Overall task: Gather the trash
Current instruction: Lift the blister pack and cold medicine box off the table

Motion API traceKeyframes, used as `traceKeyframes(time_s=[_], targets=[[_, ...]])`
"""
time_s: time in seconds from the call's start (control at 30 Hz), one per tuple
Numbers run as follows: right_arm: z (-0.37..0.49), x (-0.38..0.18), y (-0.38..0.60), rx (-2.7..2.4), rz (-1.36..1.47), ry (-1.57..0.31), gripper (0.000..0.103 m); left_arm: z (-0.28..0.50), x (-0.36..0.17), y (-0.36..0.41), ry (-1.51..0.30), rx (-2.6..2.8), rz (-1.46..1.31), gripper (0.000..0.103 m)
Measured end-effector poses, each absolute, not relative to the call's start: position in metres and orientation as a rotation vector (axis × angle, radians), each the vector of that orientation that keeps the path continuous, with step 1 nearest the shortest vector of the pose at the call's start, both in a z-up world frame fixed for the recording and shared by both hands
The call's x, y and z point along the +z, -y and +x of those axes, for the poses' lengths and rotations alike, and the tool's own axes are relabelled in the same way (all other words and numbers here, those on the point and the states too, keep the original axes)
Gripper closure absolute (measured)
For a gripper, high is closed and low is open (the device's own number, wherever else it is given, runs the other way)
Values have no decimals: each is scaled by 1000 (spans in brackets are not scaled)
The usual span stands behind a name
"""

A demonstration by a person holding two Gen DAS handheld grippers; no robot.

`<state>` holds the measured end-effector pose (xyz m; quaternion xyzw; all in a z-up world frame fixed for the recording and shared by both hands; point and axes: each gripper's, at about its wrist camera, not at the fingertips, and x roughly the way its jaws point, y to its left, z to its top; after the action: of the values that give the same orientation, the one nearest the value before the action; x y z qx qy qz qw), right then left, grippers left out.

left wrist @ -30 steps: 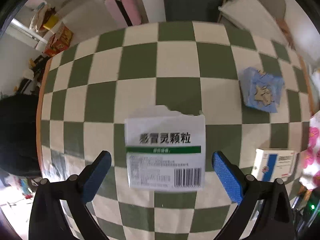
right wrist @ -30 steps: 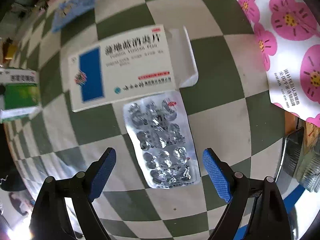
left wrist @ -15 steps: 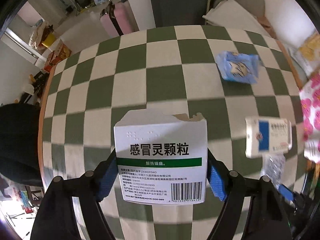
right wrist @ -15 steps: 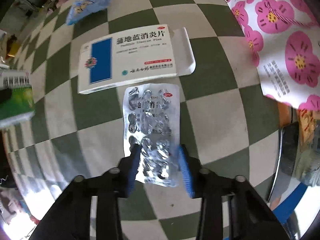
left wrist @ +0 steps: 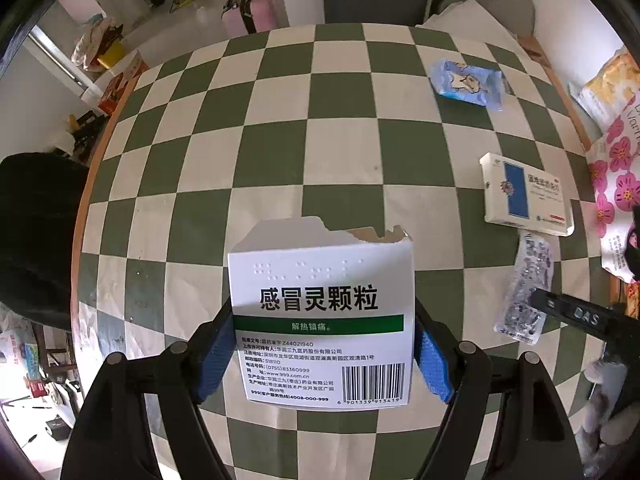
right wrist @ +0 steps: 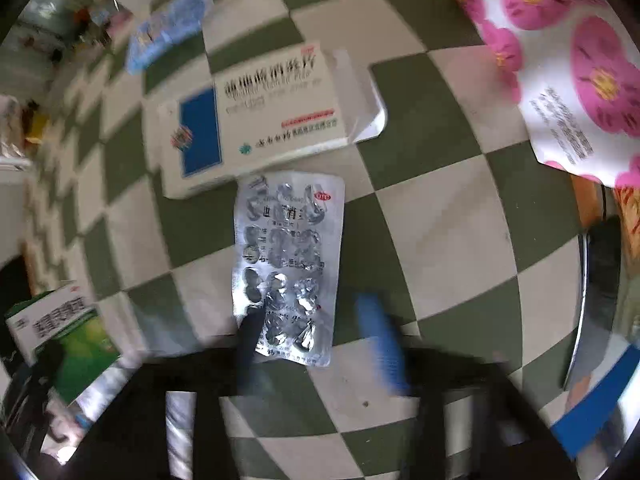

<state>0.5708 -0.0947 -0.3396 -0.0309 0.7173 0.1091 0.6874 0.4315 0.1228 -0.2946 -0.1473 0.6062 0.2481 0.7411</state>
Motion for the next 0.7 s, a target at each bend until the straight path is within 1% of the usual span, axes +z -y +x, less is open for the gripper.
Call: traceKeyframes(time_s=[0.03,0.07,0.1,0.13,0.2,0.23,0.3,0.33,0.37,0.4,0.43,0.5,0.57,0.6,0.67,0.7], targets=[[572,-345,89,252,-72,-1610,36,430,-296,-124,-1330,552,-324,26],[572,-350,81,246,-98,-1623,29,429,-296,-125,-1331,560,-325,26],[572,-351,72,246,-114,-1600,28,428,-297,-127,-1332,568,-324,26],[571,-351,63,237,-150,-1579,29,427,-297,-129,-1333,575,-323,26],[567,-353,51,175,-204,-1549,35,426,-298,-132,-1334,588,-322,26],[565,-352,46,174,-214,-1529,40,425,-298,-133,-1334,590,-323,26],[561,-350,40,186,-238,-1503,41,423,-297,-134,-1330,597,-320,26],[560,-348,41,192,-241,-1493,47,422,-295,-134,-1328,597,-315,26],[558,-344,42,200,-231,-1478,56,421,-294,-133,-1326,596,-312,26],[556,-338,45,207,-224,-1467,59,420,-292,-133,-1322,595,-311,26],[553,-333,47,231,-215,-1467,65,419,-290,-132,-1317,591,-310,26],[550,-327,49,266,-200,-1450,72,416,-287,-130,-1309,586,-315,26],[546,-319,50,297,-181,-1439,82,415,-285,-129,-1301,582,-321,26],[543,-315,50,319,-153,-1436,84,415,-284,-128,-1297,580,-322,26],[537,-307,54,355,-131,-1426,94,413,-281,-125,-1290,578,-317,26],[532,-304,52,377,-112,-1421,96,412,-280,-124,-1288,577,-313,26]])
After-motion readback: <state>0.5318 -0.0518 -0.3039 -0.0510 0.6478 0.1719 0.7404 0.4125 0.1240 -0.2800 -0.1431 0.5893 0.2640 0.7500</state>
